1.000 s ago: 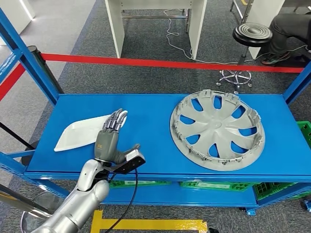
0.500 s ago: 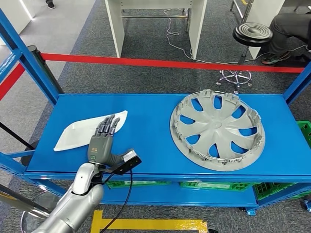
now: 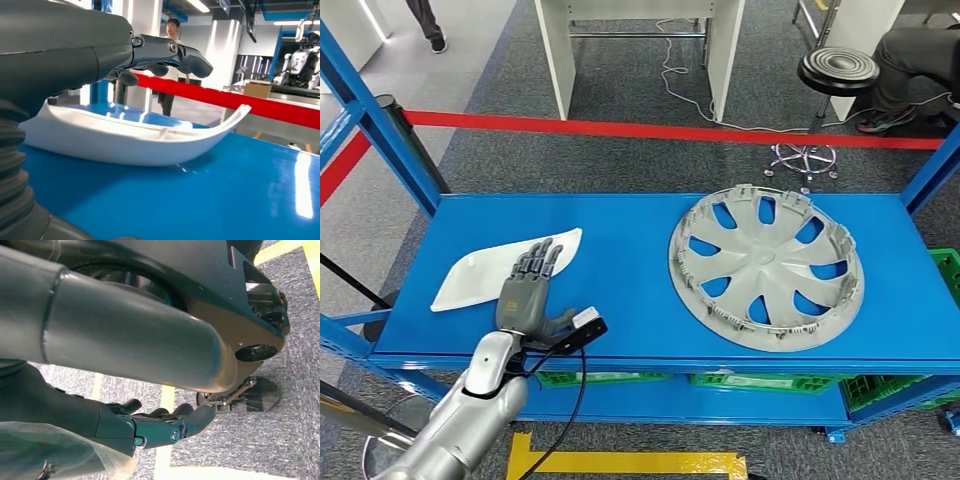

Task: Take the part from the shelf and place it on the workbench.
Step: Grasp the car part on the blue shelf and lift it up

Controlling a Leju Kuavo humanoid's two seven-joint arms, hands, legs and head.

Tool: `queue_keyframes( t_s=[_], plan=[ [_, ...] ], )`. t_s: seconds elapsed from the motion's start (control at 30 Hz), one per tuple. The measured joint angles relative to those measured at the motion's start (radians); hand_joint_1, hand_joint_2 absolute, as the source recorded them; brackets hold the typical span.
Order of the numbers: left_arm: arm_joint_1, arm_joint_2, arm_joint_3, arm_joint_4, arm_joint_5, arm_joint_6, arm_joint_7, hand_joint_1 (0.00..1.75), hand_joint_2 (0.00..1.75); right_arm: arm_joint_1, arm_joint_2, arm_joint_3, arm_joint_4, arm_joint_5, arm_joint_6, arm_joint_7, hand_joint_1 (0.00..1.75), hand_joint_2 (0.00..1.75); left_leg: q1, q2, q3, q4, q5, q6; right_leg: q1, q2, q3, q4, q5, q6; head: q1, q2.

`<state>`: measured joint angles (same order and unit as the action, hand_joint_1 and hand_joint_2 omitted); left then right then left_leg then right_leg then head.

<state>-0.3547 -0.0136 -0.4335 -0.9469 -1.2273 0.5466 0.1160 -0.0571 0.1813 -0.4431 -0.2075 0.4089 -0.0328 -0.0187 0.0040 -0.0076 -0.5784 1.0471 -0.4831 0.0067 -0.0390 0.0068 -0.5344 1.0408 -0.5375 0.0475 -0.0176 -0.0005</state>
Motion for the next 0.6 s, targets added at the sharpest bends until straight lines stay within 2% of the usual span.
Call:
queue_keyframes(
  t_s=[0.13,0.4,0.6],
  plan=[
    [-0.012,0.011,0.003,0.008,-0.058,-0.005,0.05,0.0,1.75,0.0,0.0,0.0,0.0,0.007,0.0,0.002,0.0,0.0,0.0,0.0,0.0,0.0,0.001,-0.001,0.0,0.0,0.0,0.0,0.0,0.0,0.0,0.0],
    [-0.017,0.044,0.02,0.027,-0.294,0.045,0.229,0.0,1.75,0.0,0.0,-0.001,0.0,0.019,-0.003,0.005,0.0,0.0,0.0,0.0,0.0,-0.001,0.001,0.0,0.0,-0.001,0.0,0.0,0.0,0.0,0.0,0.0],
    [-0.022,0.059,0.042,0.036,-0.34,-0.022,0.304,0.0,1.75,0.0,0.0,-0.001,0.0,0.026,-0.004,0.003,0.0,0.0,0.0,0.0,0.0,-0.001,0.001,0.0,0.0,-0.001,0.001,0.0,0.0,0.0,0.0,0.0]
  ],
)
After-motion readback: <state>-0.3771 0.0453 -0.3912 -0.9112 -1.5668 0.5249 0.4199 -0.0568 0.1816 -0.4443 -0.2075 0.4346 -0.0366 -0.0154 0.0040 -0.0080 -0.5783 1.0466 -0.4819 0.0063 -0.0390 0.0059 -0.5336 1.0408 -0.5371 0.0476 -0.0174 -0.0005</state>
